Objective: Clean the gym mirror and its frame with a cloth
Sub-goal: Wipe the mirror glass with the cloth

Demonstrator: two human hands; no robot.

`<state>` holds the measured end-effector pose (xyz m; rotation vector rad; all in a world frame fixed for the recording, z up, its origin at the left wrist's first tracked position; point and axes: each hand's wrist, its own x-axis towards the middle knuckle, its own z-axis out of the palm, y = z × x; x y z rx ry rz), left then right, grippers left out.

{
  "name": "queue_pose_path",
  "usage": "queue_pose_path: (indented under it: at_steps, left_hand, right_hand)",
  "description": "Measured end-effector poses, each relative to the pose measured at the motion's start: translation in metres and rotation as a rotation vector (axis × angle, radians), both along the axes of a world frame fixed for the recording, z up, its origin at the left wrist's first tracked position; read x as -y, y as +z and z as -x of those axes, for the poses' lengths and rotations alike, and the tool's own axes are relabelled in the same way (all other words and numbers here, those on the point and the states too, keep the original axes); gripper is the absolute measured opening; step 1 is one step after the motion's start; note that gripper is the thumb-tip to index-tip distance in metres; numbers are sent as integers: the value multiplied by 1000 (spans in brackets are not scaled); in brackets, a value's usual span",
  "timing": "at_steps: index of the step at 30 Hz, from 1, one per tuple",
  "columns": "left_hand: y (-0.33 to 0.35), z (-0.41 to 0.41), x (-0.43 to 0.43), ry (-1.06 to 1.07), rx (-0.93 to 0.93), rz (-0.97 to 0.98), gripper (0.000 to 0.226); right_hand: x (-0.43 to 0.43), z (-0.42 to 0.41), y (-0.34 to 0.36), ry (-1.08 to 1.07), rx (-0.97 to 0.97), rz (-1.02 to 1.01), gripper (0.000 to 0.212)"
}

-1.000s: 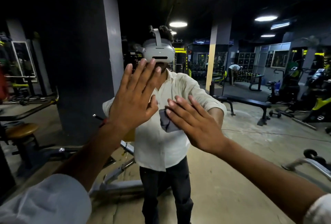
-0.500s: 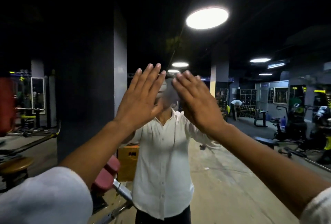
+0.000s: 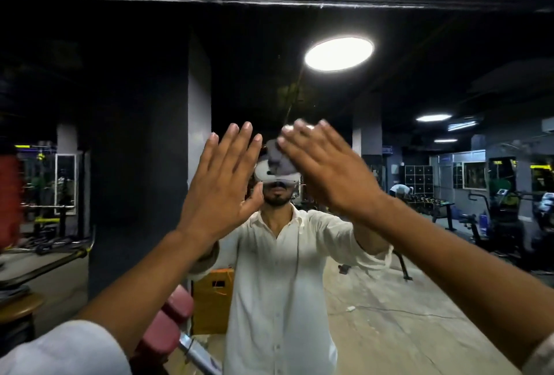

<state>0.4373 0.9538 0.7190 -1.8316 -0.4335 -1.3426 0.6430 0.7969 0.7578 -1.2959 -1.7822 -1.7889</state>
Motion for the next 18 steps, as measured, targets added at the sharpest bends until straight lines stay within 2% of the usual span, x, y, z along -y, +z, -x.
queue_pose_path:
  at_steps: [3, 5, 7, 9, 11, 15, 18]
  left_hand:
    - [0, 0, 1, 11, 21, -7, 82]
    - [-1, 0, 1, 18, 27, -10, 83]
    - [-1, -1, 2, 21, 31, -12, 84]
    - [-1, 0, 3, 22, 32, -6, 84]
    - [-4, 0, 5, 35, 28, 1, 87]
    - [-21, 0, 6, 76, -70, -55, 92]
    - [-38, 0, 7, 118, -193, -100, 94]
  right_hand:
    - [11, -15, 30, 122, -334, -204, 65]
    - [7, -10, 21, 174, -452, -244, 63]
    - [-2, -2, -5, 175, -369, -156, 67]
    - [-2, -3, -25, 129, -176, 3, 69]
    - [7, -15, -17, 78, -58, 28, 70]
    - [14, -24, 3, 136, -311, -149, 77]
    - [3, -11, -33, 188, -323, -142, 84]
